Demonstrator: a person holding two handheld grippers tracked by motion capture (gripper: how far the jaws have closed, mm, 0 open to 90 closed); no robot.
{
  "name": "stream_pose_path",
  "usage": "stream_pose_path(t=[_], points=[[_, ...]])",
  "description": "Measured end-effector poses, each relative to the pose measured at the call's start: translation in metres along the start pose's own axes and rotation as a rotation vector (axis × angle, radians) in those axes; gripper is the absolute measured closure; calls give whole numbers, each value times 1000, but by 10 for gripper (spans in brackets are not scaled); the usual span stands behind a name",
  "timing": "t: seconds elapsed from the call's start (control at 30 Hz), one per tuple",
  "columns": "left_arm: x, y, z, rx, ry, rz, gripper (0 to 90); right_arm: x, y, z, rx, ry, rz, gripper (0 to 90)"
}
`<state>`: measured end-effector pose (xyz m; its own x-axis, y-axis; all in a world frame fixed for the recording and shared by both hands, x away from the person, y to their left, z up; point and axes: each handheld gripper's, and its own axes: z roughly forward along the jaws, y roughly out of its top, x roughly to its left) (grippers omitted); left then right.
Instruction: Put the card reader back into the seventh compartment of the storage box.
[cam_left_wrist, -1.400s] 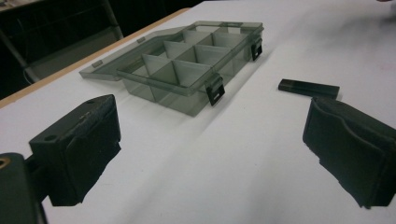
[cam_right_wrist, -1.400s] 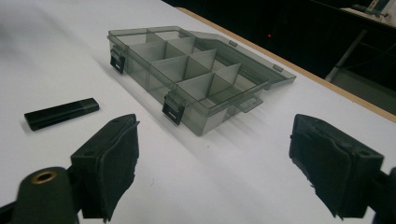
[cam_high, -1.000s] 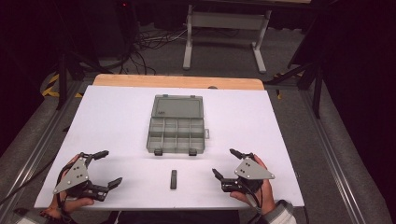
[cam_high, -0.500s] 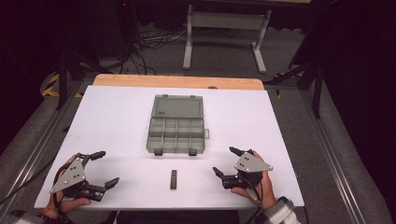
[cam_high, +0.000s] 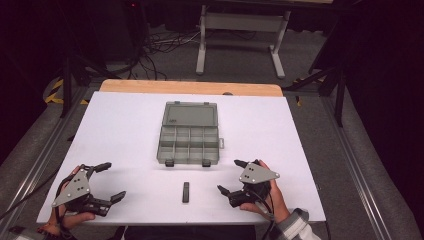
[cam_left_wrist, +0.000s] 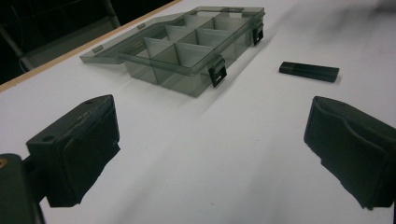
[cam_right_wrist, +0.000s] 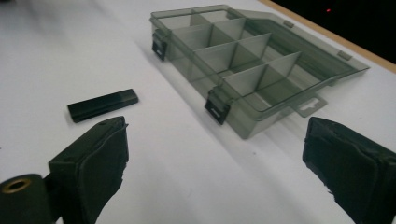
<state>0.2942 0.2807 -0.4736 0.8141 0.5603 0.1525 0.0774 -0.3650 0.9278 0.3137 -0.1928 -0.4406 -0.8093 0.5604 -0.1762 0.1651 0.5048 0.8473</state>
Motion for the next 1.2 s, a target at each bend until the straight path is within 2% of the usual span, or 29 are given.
stream_pose_path(t=[0.1,0.23,0.47,0.53,0.57,0.67,0.87,1.1,1.2], points=[[0,0,1,9,-3,3,41,4,2,5,12,34,-12,82],[0,0,1,9,-10,-2,40,15,11,22,52,118,-35,87],[-1,-1,4,25,-22,5,40,36,25,61,154,257,-120,80],[-1,-1,4,25,-22,5,40,38,27,67,166,273,-132,80],[-1,-1,4,24,-22,3,40,44,30,80,196,304,-165,81],[-1,-2,4,27,-26,1,41,48,31,92,230,326,-191,84],[-2,-2,4,28,-31,6,41,47,32,108,260,357,-208,117],[-1,-2,4,25,-37,4,43,41,32,115,256,398,-191,139],[-2,-2,3,24,-37,5,43,37,31,117,252,431,-177,166]])
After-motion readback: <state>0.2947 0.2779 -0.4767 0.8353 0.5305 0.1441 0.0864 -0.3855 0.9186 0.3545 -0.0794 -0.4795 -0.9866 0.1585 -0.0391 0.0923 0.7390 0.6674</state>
